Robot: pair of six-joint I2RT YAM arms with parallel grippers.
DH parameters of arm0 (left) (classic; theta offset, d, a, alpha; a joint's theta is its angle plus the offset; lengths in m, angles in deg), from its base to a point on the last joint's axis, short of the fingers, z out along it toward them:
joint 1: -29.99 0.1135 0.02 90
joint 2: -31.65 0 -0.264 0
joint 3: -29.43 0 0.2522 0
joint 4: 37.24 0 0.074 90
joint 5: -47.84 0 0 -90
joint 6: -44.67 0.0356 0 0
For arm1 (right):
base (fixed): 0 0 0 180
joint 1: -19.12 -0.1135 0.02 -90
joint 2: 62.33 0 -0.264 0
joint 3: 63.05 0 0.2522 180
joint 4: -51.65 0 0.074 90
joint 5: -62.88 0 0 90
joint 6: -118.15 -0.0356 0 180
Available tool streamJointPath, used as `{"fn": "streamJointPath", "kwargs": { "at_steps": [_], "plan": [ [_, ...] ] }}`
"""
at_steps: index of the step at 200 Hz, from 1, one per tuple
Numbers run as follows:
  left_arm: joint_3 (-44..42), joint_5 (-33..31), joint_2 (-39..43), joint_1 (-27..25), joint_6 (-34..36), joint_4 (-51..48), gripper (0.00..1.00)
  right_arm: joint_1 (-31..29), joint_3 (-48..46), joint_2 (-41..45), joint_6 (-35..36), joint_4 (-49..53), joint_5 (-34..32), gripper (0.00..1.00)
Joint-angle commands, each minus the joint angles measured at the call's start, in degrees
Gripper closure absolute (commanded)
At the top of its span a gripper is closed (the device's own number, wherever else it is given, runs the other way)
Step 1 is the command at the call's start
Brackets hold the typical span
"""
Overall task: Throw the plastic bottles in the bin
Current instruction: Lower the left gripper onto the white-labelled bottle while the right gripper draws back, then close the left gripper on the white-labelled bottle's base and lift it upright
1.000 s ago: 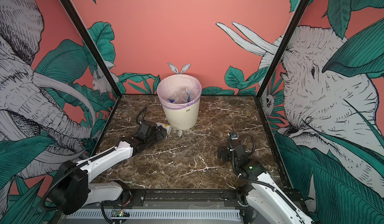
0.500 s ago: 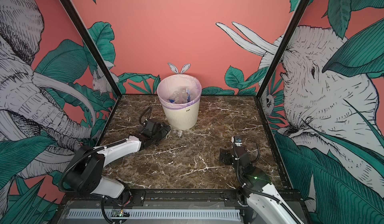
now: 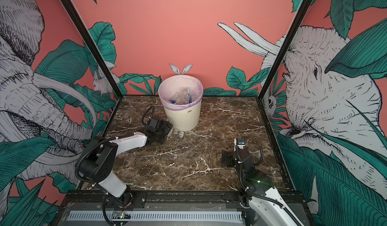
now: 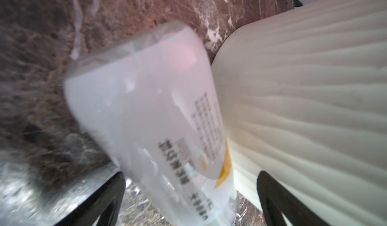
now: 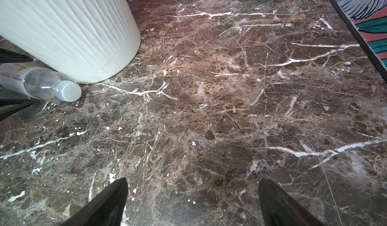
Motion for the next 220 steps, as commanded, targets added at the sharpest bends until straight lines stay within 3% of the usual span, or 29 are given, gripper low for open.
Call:
{"fn": "streamJointPath", "kwargs": {
  "at_steps": [1,57,123,177,220],
  "plan": [
    [1.8,0.4,-0.9,0.5,-2.7,-0.6,0.02,0.2,-0.7,1.5,-0.4,-1.4,-1.9,0.01],
    [4.1,1.9,-3.0,0.9,-2.2,-6.3,0.11,0.2,-2.6,10.7,-1.0,0.4,-4.0,0.01],
    [4.0,1.9,-0.3,1.9,4.0,-14.7,0.2,0.2,-2.4,9.2,-1.1,0.4,-4.2,0.01],
    [5.9,2.7,2.5,3.9,17.0,-24.0,0.19,0.2,-2.4,9.4,-1.1,0.3,-4.3,0.01],
    [10.9,4.9,-0.3,6.2,29.4,-32.1,0.11,0.2,-2.4,9.4,-1.0,0.2,-4.0,0.01]
  ]
}}
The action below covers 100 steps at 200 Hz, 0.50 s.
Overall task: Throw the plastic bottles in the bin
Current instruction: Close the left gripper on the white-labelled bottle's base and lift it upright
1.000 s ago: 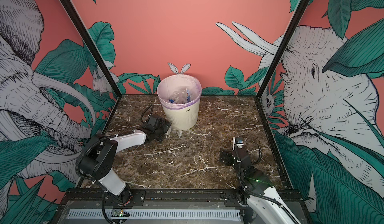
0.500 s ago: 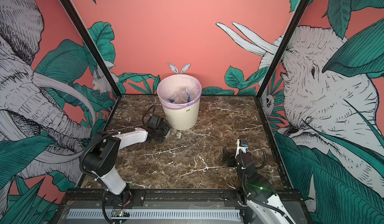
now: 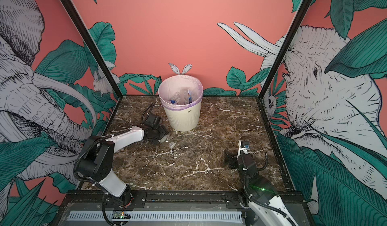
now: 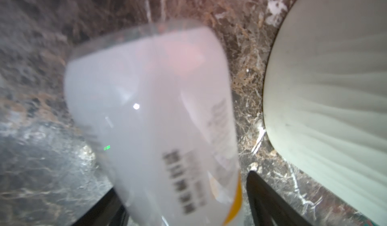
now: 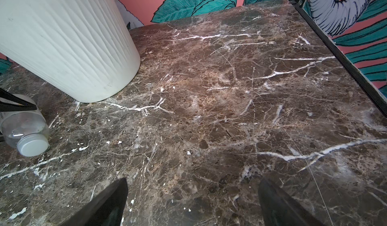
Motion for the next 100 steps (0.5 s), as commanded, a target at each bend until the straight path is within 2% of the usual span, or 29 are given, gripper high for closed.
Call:
{"fn": "streamJointPath", "kwargs": {
  "at_steps": [1,25,53,100],
  "plan": [
    [3.7,1.6,-0.6,1.7,9.7,-7.6,0.11,0.2,0.1,0.0,-0.5,-1.0,-0.9,0.01],
    [7.5,3.7,-4.6,3.0,15.4,-12.9,0.09,0.2,0.1,0.1,-0.5,-0.9,-1.0,0.01],
    [7.8,5.5,-6.6,3.8,17.5,-13.4,0.09,0.2,0.1,0.2,-0.5,-0.8,-1.0,0.01],
    [10.3,1.7,-8.3,3.9,21.8,-16.0,0.1,0.2,0.0,-0.2,-0.4,-0.9,-0.9,0.01]
  ]
}}
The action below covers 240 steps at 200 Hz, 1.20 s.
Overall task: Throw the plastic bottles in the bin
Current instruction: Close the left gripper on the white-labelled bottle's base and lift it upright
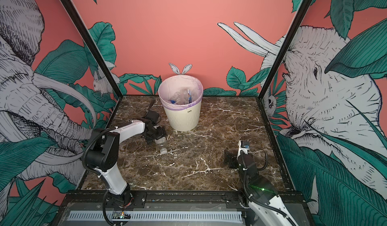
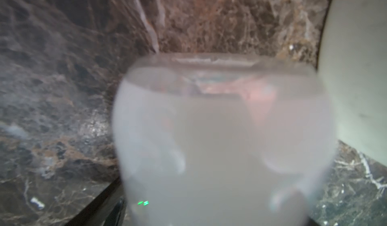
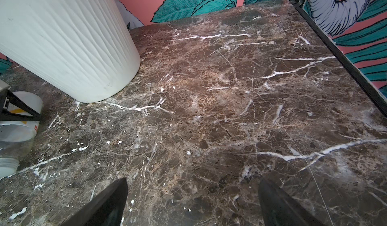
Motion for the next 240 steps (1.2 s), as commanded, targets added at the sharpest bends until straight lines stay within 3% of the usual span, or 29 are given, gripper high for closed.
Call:
{"fn": "streamJointPath", "kwargs": {
  "at_steps": [1,49,142,174,208,240],
  "plan": [
    [2.3,-2.4,-0.4,0.2,4.1,-4.3,0.1,0.2,0.1,-0.2,-0.4,-1.0,-0.9,0.01],
    [5.3,-5.6,-2.9,0.2,8.7,-8.5,0.1,0.2,0.0,-0.2,-0.5,-0.9,-1.2,0.01],
    [4.3,-1.7,-5.8,0.3,12.3,-8.7,0.21,0.2,0.1,-0.4,-0.6,-0.8,-1.5,0.01],
    [3.0,-0.5,-4.9,0.3,13.5,-7.8,0.32,0.2,0.2,-0.5,-0.7,-0.9,-1.5,0.01],
    [1.9,-0.1,-3.3,0.3,15.1,-6.9,0.34,0.2,0.2,-1.0,-0.6,-1.0,-1.4,0.01],
    [0.9,0.7,-1.2,0.3,18.3,-5.5,0.54,0.2,0.2,-0.7,-0.6,-1.0,-1.4,0.01]
  ]
}}
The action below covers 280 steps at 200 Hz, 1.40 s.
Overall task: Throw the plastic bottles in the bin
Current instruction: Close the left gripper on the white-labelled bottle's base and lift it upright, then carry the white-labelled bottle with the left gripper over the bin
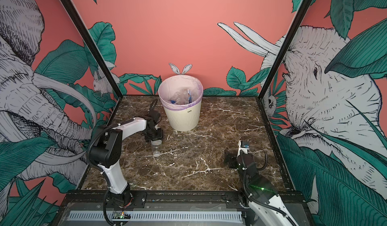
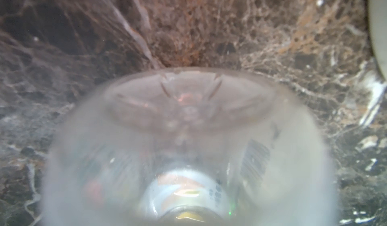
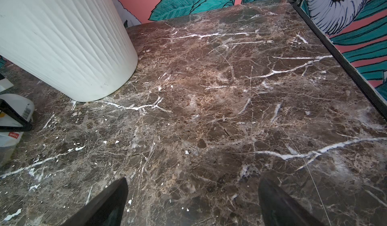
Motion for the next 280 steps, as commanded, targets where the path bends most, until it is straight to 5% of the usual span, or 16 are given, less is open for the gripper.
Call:
{"fn": "streamJointPath", "kwargs": {
  "at_steps": [1,78,138,197,236,280],
  "plan": [
    [-2.5,2.6,2.4,0.1,3.2,0.6,0.55,0.2,0.2,-0.1,-0.6,-1.0,-0.9,0.01],
    [-19.8,4.4,23.1,0.0,8.8,14.1,0.77,0.2,0.3,-1.5,-0.4,-1.6,-0.2,0.01],
    [-34.8,2.4,45.0,-0.1,8.1,20.6,0.78,0.2,0.4,-2.8,-0.1,-2.4,0.6,0.01],
    [-42.8,0.2,70.6,-0.3,7.7,16.9,0.77,0.2,0.4,-3.3,0.1,-2.7,1.1,0.01],
    [-36.3,-0.6,83.5,-0.6,6.4,12.9,0.75,0.1,0.7,-4.3,0.2,-3.0,1.5,0.01],
    [-15.3,-1.1,70.8,-0.7,8.7,18.7,0.75,0.2,0.6,-3.7,0.2,-2.9,1.4,0.01]
  ]
}}
